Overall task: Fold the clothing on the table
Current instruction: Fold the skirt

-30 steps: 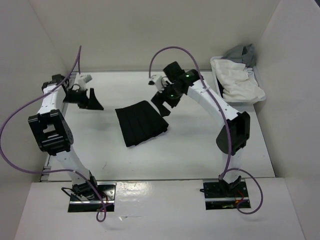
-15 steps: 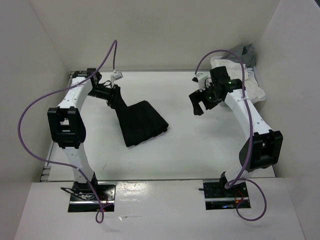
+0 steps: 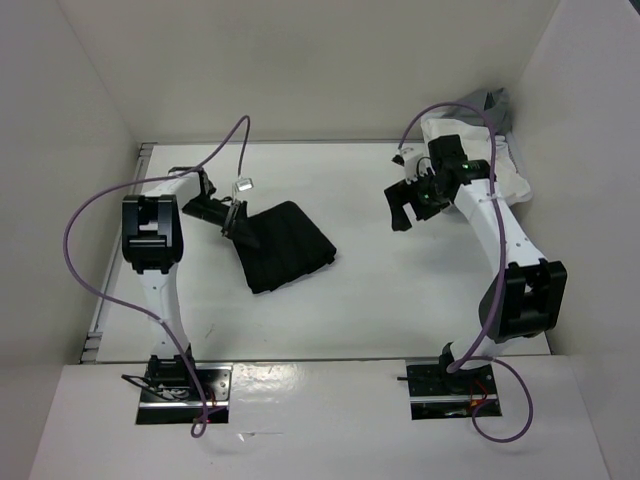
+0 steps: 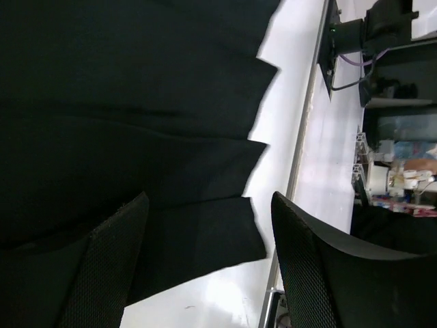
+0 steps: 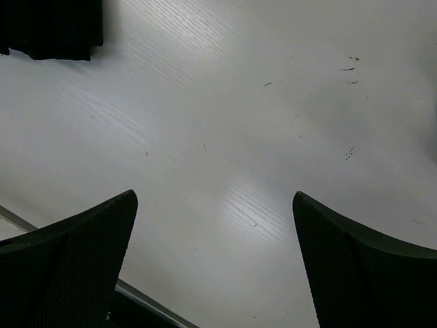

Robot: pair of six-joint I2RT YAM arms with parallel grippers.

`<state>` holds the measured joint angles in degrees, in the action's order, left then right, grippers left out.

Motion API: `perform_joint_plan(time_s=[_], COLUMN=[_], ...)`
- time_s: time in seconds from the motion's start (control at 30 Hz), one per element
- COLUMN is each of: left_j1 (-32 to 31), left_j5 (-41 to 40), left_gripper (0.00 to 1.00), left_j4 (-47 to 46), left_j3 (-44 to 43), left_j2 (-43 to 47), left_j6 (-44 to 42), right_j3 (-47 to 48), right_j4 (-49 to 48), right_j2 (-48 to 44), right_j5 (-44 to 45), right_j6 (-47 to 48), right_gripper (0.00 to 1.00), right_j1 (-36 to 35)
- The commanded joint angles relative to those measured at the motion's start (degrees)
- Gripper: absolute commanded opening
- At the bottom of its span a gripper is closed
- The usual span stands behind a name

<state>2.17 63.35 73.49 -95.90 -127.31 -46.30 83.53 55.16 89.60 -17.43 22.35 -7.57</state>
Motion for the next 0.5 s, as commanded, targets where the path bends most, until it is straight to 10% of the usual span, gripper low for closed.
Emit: perform_joint_plan(time_s=[0.0, 0.47], left_j1=[2.21, 3.89], left_j5=[2.3, 2.92], left_gripper=[0.79, 0.78], left_j4=[0.95, 0.95], left_j3=[-1.3, -3.77], left_j2=[-4.16, -1.31], left_j6=[-5.2, -1.45], right_j3=[-1.25, -2.32], right_j4=[-1.81, -1.81], right_j2=[-0.57, -3.11], right_j5=[-1.03, -1.19], right_j6=[-0.38, -0.38], right_gripper=[0.98, 0.98], right_j1=[0.01, 0.01])
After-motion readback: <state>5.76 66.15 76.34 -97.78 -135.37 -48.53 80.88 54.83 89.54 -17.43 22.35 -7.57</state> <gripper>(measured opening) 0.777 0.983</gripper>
